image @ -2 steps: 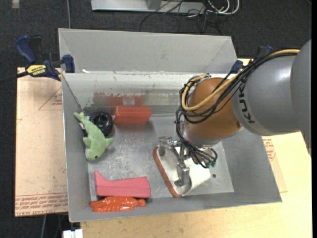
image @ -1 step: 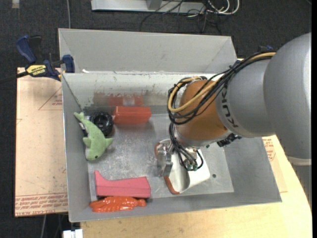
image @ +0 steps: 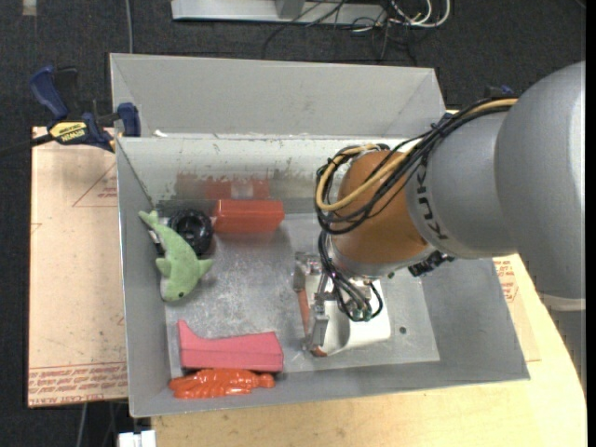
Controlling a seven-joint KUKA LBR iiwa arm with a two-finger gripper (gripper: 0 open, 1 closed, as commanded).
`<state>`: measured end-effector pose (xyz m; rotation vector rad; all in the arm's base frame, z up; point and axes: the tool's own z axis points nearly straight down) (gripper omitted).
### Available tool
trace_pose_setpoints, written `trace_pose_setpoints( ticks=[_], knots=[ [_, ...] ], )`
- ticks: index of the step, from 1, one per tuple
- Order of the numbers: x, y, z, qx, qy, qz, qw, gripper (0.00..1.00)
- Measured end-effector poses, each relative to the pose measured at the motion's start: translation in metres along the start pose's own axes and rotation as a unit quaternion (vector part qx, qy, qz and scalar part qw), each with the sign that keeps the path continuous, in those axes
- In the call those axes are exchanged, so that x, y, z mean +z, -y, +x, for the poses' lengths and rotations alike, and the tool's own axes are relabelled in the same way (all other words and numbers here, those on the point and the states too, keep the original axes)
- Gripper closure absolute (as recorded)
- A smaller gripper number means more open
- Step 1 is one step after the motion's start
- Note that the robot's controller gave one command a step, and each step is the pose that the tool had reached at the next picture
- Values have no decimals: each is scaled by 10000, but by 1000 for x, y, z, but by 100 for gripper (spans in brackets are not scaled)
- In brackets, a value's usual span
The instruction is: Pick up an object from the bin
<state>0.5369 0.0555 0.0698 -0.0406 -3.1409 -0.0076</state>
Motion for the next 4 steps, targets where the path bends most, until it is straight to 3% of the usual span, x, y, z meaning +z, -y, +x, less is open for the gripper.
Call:
trace_pose_setpoints(
  ticks=[1, 2, 3, 4],
  knots=[
    [0, 0, 0, 4, 4, -4, 10000, 100],
    [0, 0, 0, 5, 4, -5, 10000, 100],
    [0, 19, 12, 3169, -4, -10, 9484, 0],
    [0, 19, 12, 3162, -2, -8, 9487, 0]
  ],
)
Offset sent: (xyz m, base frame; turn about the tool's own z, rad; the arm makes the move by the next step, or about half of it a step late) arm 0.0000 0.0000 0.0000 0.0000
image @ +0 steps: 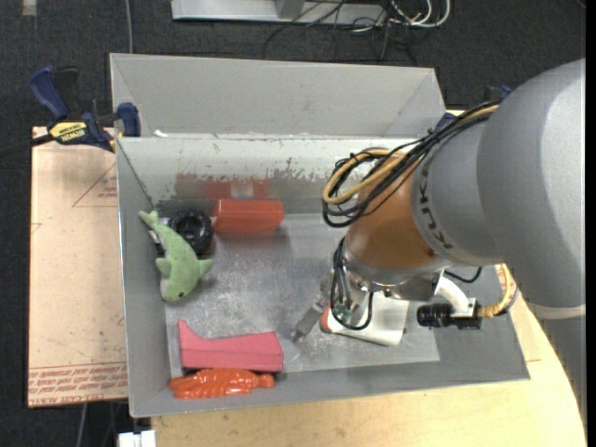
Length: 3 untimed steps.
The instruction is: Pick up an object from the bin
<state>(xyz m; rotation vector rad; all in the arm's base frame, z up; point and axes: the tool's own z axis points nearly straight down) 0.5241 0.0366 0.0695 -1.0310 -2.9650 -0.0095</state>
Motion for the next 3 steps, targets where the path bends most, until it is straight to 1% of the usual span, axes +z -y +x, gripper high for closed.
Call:
trace_pose_setpoints(
  ticks=[1, 2, 3],
  knots=[
    [-44, 5, 3, 8, 11, -16, 10000, 0],
    [0, 25, -7, -192, 0, -2, 9998, 0],
    [-3, 71, -1, -1182, 15, -20, 9930, 100]
  ],
)
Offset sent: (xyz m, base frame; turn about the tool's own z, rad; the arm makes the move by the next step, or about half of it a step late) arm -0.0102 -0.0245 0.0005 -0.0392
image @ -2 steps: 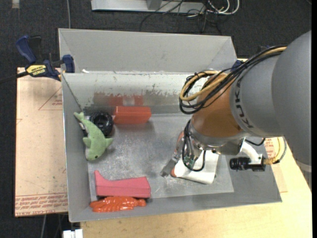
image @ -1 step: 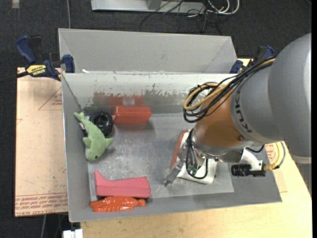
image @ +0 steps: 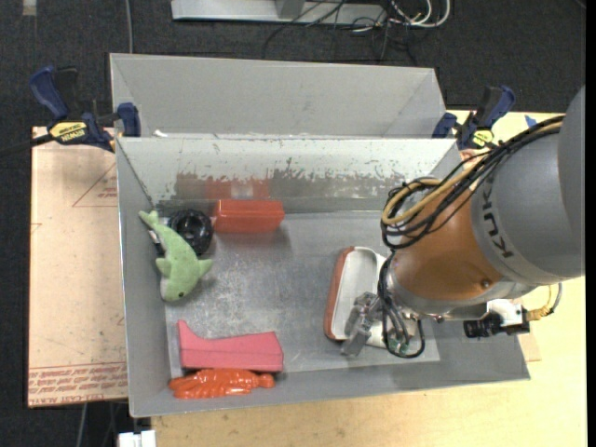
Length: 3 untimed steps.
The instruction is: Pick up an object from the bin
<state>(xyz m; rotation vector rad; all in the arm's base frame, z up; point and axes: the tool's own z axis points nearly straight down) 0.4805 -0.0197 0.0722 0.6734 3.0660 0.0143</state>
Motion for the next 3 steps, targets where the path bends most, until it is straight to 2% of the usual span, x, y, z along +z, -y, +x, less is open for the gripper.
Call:
trace_pose_setpoints(
  ticks=[1, 2, 3],
  knots=[
    [0, 0, 0, 2, 0, -1, 10000, 100],
    [-67, -17, -11, -23, 26, -15, 10000, 100],
    [-101, -1, 1, -5, 12, -6, 10000, 100]
  ],
)
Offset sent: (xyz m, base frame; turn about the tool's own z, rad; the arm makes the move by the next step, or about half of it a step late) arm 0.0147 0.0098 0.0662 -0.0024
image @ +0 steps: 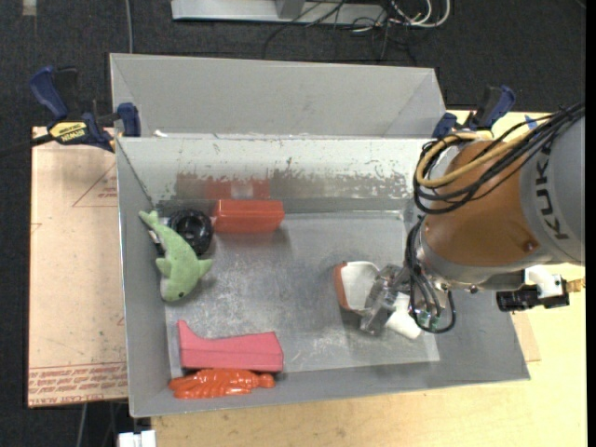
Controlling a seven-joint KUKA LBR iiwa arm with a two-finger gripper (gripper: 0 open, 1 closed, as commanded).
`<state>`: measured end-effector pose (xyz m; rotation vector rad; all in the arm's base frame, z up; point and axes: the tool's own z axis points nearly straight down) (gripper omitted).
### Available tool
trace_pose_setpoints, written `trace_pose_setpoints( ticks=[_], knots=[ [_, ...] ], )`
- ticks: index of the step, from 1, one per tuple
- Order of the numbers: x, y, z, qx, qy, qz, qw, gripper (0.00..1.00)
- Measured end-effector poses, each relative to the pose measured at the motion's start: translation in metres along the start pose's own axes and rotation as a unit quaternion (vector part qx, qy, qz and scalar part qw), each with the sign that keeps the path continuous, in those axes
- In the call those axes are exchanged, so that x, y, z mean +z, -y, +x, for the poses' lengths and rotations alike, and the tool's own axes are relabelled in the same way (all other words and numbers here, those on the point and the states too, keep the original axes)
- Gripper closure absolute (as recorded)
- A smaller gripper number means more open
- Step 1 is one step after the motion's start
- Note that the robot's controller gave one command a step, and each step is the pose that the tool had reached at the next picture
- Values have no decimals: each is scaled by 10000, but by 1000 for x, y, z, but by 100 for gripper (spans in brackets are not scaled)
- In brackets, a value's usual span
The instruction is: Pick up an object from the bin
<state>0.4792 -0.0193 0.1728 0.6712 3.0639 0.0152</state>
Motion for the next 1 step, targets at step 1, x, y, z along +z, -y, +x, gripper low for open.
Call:
trace_pose_setpoints(
  ticks=[1],
  knots=[
    [-82, -25, -44, -285, 71, -33, 9996, 100]
  ],
)
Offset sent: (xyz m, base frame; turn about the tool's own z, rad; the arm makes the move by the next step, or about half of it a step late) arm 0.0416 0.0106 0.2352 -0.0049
